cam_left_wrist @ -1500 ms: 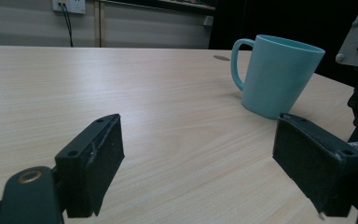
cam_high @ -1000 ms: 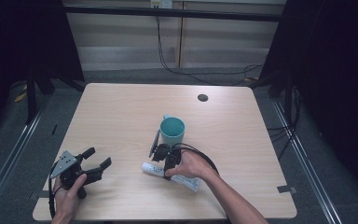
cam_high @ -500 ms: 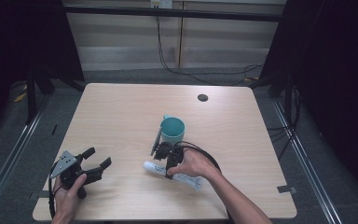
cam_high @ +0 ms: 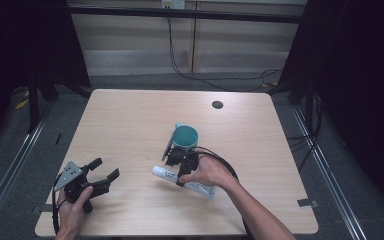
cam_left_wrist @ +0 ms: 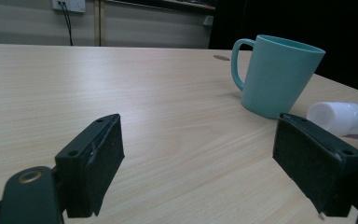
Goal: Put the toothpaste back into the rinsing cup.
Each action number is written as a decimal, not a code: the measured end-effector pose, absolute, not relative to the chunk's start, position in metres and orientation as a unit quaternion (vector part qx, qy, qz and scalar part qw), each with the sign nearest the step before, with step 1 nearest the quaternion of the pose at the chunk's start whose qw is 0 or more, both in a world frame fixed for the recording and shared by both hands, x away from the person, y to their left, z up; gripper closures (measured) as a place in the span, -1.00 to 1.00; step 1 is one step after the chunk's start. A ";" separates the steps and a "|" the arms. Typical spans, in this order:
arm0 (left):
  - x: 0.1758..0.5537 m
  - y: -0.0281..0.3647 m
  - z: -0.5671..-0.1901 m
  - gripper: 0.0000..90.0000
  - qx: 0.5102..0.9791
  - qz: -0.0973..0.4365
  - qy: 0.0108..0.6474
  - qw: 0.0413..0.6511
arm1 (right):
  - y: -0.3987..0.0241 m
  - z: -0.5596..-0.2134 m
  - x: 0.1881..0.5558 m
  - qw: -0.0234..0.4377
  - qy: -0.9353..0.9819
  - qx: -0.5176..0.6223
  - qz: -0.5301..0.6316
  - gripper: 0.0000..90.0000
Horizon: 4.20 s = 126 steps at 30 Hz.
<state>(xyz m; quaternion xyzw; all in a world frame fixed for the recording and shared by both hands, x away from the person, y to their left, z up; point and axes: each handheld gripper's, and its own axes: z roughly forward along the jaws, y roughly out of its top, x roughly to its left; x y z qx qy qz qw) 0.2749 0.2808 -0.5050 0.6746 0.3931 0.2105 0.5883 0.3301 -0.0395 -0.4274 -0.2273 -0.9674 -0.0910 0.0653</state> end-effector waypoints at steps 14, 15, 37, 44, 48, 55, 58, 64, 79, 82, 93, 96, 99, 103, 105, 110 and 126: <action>0.275 0.280 -0.505 -0.64 0.672 0.210 0.395 0.590 | -0.047 -0.411 0.328 0.052 -0.960 -0.242 -0.133 0.72; 0.275 0.280 -0.505 -0.64 0.672 0.210 0.395 0.590 | -0.048 -0.407 0.328 0.049 -0.958 -0.245 -0.142 0.72; 0.275 0.281 -0.505 -0.64 0.675 0.211 0.395 0.587 | -0.062 -0.377 0.328 0.001 -0.914 -0.271 -0.301 0.72; 0.276 0.281 -0.505 -0.64 0.670 0.205 0.401 0.590 | -0.067 -0.373 0.328 -0.019 -0.894 -0.292 -0.339 0.72; 0.276 0.281 -0.505 -0.64 0.670 0.204 0.402 0.590 | -0.070 -0.370 0.329 -0.028 -0.881 -0.288 -0.375 0.72; 0.276 0.280 -0.505 -0.64 0.668 0.209 0.401 0.591 | -0.072 -0.362 0.330 -0.048 -0.861 -0.295 -0.412 0.72; 0.275 0.280 -0.505 -0.64 0.673 0.212 0.394 0.589 | -0.074 -0.359 0.330 -0.060 -0.848 -0.296 -0.436 0.72; 0.275 0.280 -0.505 -0.64 0.671 0.210 0.398 0.589 | -0.075 -0.355 0.328 -0.086 -0.833 -0.282 -0.469 0.72; 0.275 0.280 -0.505 -0.65 0.672 0.210 0.398 0.589 | -0.082 -0.345 0.335 -0.119 -0.778 -0.286 -0.546 0.72; 0.275 0.281 -0.505 -0.65 0.674 0.211 0.395 0.587 | -0.084 -0.343 0.335 -0.125 -0.767 -0.286 -0.561 0.72; 0.275 0.281 -0.505 -0.65 0.673 0.210 0.395 0.589 | -0.091 -0.340 0.344 -0.140 -0.745 -0.296 -0.581 0.72; 0.275 0.281 -0.505 -0.65 0.673 0.210 0.396 0.589 | -0.094 -0.339 0.345 -0.142 -0.739 -0.298 -0.587 0.72; 0.275 0.281 -0.505 -0.65 0.673 0.210 0.396 0.589 | -0.095 -0.337 0.347 -0.149 -0.737 -0.296 -0.589 0.72; 0.275 0.281 -0.505 -0.65 0.673 0.211 0.394 0.589 | -0.097 -0.336 0.352 -0.155 -0.737 -0.303 -0.584 0.72; 0.275 0.281 -0.505 -0.65 0.672 0.211 0.395 0.589 | -0.098 -0.336 0.355 -0.162 -0.734 -0.309 -0.582 0.72; 0.275 0.281 -0.505 -0.65 0.671 0.210 0.395 0.591 | -0.103 -0.339 0.365 -0.158 -0.735 -0.320 -0.576 0.72; 0.274 0.281 -0.505 -0.65 0.669 0.210 0.396 0.592 | -0.110 -0.356 0.391 -0.144 -0.746 -0.331 -0.559 0.71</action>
